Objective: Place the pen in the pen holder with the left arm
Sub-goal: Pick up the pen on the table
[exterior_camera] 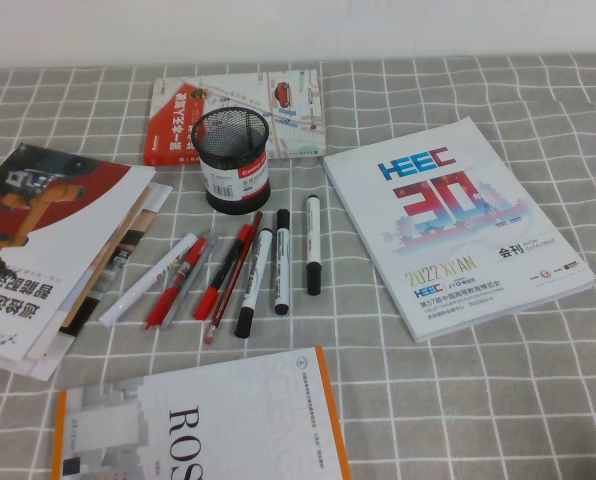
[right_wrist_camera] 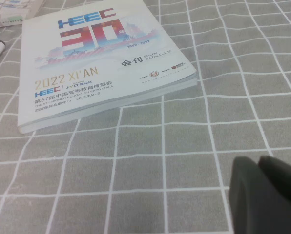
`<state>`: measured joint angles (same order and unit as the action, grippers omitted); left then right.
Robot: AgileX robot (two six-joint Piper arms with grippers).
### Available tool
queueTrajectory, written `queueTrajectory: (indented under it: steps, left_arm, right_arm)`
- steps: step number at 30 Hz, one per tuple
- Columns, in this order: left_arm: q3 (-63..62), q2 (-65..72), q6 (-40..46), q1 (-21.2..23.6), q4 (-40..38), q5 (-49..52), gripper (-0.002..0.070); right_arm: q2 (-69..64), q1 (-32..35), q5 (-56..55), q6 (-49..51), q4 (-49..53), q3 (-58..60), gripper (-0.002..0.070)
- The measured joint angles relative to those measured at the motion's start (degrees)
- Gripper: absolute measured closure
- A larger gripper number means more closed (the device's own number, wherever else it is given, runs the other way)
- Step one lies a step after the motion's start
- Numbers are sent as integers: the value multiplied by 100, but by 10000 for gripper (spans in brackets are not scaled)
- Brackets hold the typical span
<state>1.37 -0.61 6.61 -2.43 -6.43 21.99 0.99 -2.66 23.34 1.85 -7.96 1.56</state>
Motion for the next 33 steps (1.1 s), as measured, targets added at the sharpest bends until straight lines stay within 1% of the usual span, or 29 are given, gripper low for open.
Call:
queueTrajectory:
  steps: [7,17,20,25,33]
  left_arm:
    - [0,0,0,0,0,-24,675]
    - [0,0,-25,0,-70,-347,675]
    - [4,0,-122,0,-308,-521,675]
    - [4,0,-535,0,-969,-981,675]
    - [4,0,-983,0,-1745,-1134,675]
  right_arm:
    - [0,0,0,0,0,0,690]
    - [0,0,0,0,0,0,690]
    - [0,0,0,0,0,0,690]
    - [0,0,0,0,0,0,690]
    - [0,0,0,0,0,0,690]
